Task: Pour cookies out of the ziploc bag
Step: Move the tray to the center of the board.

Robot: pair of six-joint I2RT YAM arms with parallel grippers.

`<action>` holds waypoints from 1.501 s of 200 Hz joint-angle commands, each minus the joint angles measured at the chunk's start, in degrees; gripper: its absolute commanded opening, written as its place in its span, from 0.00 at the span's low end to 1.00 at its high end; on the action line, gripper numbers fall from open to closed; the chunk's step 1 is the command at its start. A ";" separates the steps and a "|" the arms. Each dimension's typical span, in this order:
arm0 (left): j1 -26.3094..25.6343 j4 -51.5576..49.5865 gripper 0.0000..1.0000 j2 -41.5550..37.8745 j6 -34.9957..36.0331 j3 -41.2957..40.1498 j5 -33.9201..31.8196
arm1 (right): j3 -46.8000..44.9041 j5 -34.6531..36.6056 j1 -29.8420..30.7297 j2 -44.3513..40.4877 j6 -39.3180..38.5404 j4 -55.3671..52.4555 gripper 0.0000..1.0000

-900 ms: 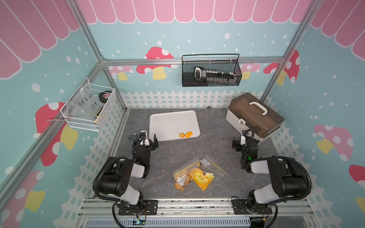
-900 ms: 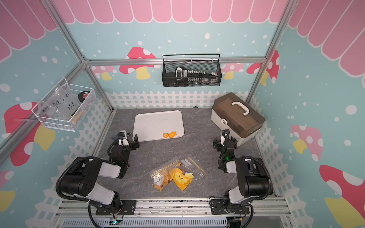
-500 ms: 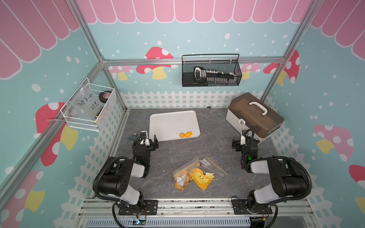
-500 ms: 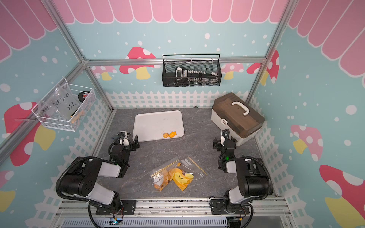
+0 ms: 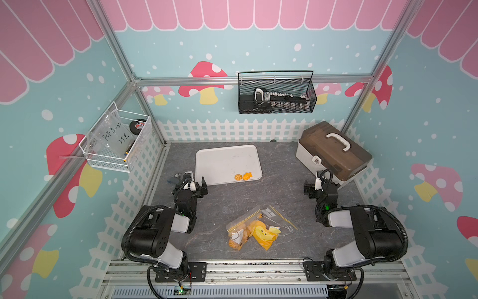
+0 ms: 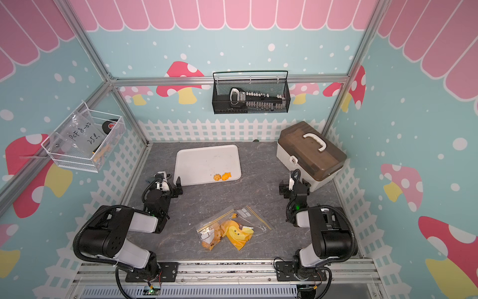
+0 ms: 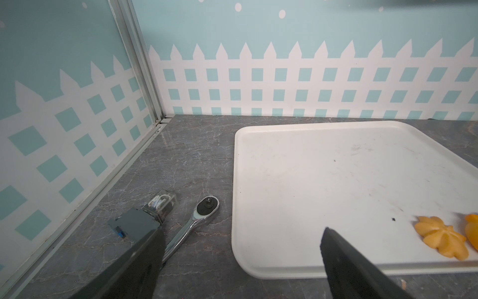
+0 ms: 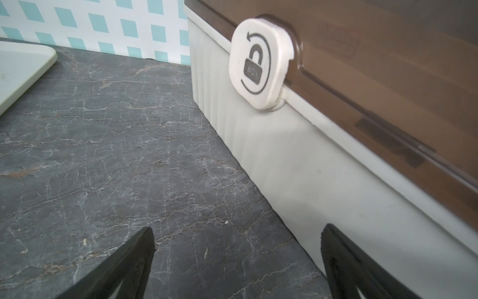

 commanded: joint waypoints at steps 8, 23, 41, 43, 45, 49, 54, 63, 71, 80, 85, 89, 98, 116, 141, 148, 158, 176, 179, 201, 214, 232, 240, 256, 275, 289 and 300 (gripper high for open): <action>-0.27 3.99 0.98 -0.76 1.04 -1.38 0.30 | -0.83 1.36 -0.09 -1.09 -0.21 2.47 0.98; -0.53 6.05 0.99 -2.23 1.58 -3.08 0.70 | -1.08 1.99 -0.09 -7.90 -0.13 -2.27 0.99; -1.23 0.60 0.99 -8.26 2.73 -3.11 1.75 | 3.91 0.30 -0.09 -17.81 4.00 -20.02 0.99; -1.36 -0.68 0.99 -9.06 2.88 -2.96 1.66 | 4.58 0.71 -0.09 -18.74 5.61 -22.02 0.99; -1.45 -1.70 0.99 -9.92 3.00 -2.72 1.59 | 5.41 1.12 -0.09 -19.40 7.00 -24.04 0.99; -1.83 -4.06 0.99 -11.60 3.33 -2.27 1.62 | 6.92 1.95 -0.10 -20.74 10.50 -28.03 0.99; -2.15 -8.01 0.99 -13.79 3.75 -1.57 1.70 | 8.80 3.14 -0.09 -21.95 14.92 -32.86 0.99; -2.92 -14.27 0.99 -17.46 4.13 -0.03 1.73 | 11.32 3.87 -0.09 -23.26 18.76 -38.91 0.99; -3.39 -19.78 0.99 -20.60 3.29 1.49 1.59 | 12.54 2.95 -0.09 -23.77 19.95 -41.66 0.99; -3.60 -24.98 0.99 -23.82 -1.04 3.17 -0.16 | 14.15 -0.14 -0.18 -23.94 19.89 -45.29 0.99; -3.57 -27.36 0.99 -25.57 -4.45 4.00 -1.20 | 14.93 -3.16 -0.20 -23.69 18.61 -46.11 0.97; -3.61 -29.25 0.99 -26.84 -6.64 4.58 -1.59 | 15.58 -6.00 -0.18 -23.23 18.38 -46.18 0.89; -3.58 -33.28 0.99 -29.46 -9.34 5.71 -0.08 | 17.58 -11.86 -0.18 -21.88 19.11 -47.10 0.66; -3.61 -39.33 0.99 -33.19 -14.41 7.37 3.33 | 23.36 -25.70 -0.09 -17.06 23.32 -49.71 0.60; -3.62 -39.08 0.99 -35.83 -17.86 6.38 7.68 | 38.15 -37.79 2.32 -7.54 24.55 -63.39 0.65; -3.62 -40.31 0.99 -36.96 -18.20 6.63 8.11 | 42.16 -38.50 4.20 -4.33 23.48 -67.09 0.66; -3.60 -45.05 0.99 -39.39 -18.72 8.08 8.29 | 46.79 -36.11 7.28 -0.65 21.75 -71.77 0.65; -3.68 -51.45 0.99 -42.88 -20.15 10.50 11.25 | 49.35 -28.76 12.73 3.51 22.08 -71.45 0.60; -3.71 -51.96 0.99 -43.36 -20.28 10.56 11.85 | 49.20 -27.59 13.34 4.06 22.55 -70.62 0.59; -3.83 -51.33 0.99 -45.78 -21.83 9.22 11.75 | 48.94 -23.46 16.75 9.96 28.03 -63.47 0.50; -3.80 -50.38 0.99 -45.02 -22.20 8.81 10.81 | 50.49 -22.55 18.23 14.09 31.34 -60.47 0.45; -3.80 -51.14 0.99 -42.96 -22.02 10.18 11.25 | 53.92 -19.87 20.66 18.76 34.37 -59.05 0.43; -3.80 -51.14 0.99 -42.38 -22.01 10.44 11.55 | 55.80 -18.05 21.76 20.23 34.13 -59.92 0.43; -3.80 -51.26 0.99 -42.63 -22.11 10.33 11.25 | 58.33 -12.02 23.73 21.43 33.11 -62.01 0.44; -3.84 -51.05 0.99 -43.55 -22.28 9.72 10.60 | 59.69 -10.03 24.43 25.28 33.07 -62.84 0.45; -3.79 -51.09 0.99 -43.38 -22.17 9.58 10.44 | 61.00 -9.55 24.56 26.97 32.83 -63.38 0.44; -3.80 -51.08 0.99 -43.05 -22.09 9.60 10.32 | 62.09 -8.63 24.61 28.54 32.64 -63.70 0.42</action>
